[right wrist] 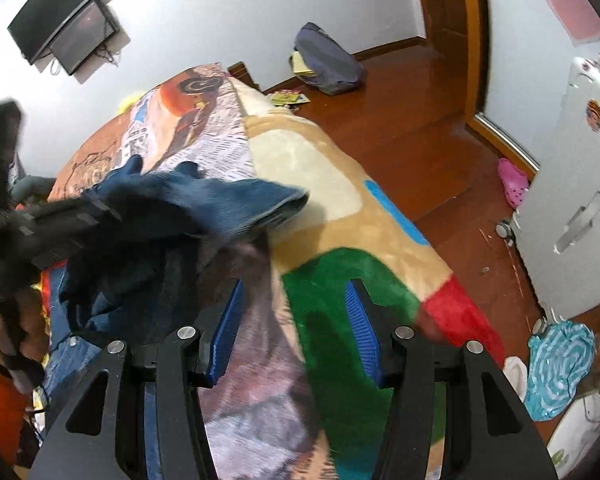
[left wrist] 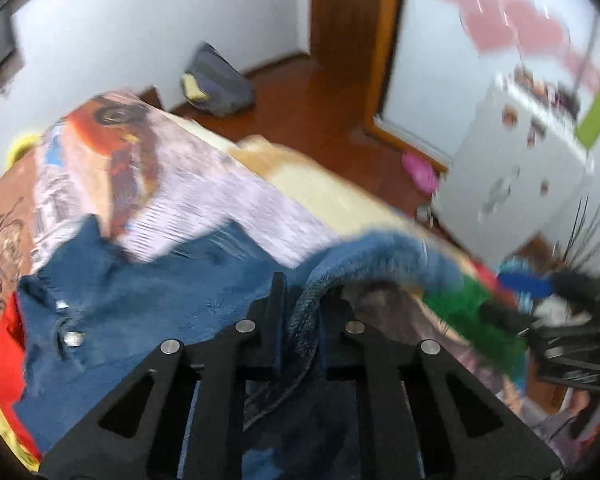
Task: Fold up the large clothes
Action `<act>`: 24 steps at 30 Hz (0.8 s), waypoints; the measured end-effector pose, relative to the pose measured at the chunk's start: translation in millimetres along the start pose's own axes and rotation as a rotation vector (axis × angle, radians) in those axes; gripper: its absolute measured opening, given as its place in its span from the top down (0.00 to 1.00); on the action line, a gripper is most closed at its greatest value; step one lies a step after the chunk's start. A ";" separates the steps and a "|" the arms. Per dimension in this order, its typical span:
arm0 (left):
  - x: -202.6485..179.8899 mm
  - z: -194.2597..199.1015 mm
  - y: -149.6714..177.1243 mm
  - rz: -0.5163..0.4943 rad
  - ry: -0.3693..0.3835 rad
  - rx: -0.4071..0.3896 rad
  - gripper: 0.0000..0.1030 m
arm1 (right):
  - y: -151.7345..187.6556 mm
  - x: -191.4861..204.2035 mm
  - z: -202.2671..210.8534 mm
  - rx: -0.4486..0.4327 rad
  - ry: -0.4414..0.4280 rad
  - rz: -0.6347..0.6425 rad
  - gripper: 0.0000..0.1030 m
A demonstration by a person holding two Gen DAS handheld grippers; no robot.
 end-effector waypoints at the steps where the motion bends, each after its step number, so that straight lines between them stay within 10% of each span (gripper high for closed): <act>1: 8.2 10.8 0.7 0.020 -0.007 -0.021 0.89 | -0.3 4.5 -0.8 0.000 -0.005 0.008 0.53; 10: 119.5 128.8 72.7 0.274 -0.237 -0.162 0.89 | 3.2 71.5 -23.5 0.026 -0.057 0.158 0.53; 18: 141.7 112.8 205.0 0.407 -0.248 0.042 0.88 | 37.9 104.6 -85.0 0.178 0.017 0.304 0.53; 24: 138.1 97.6 275.7 0.544 -0.212 0.077 0.54 | 39.9 91.5 -81.9 0.170 0.026 0.266 0.44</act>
Point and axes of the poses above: each gripper's, at about its wrist camera, not at the fingertips, and z roughly against the way its jaws point, x to its left, y to its underside, the point moved 2 cm from there along -z, roughly the way its jaws point, and after that the axes turned 15 degrees about -z, right-handed, at the moved point
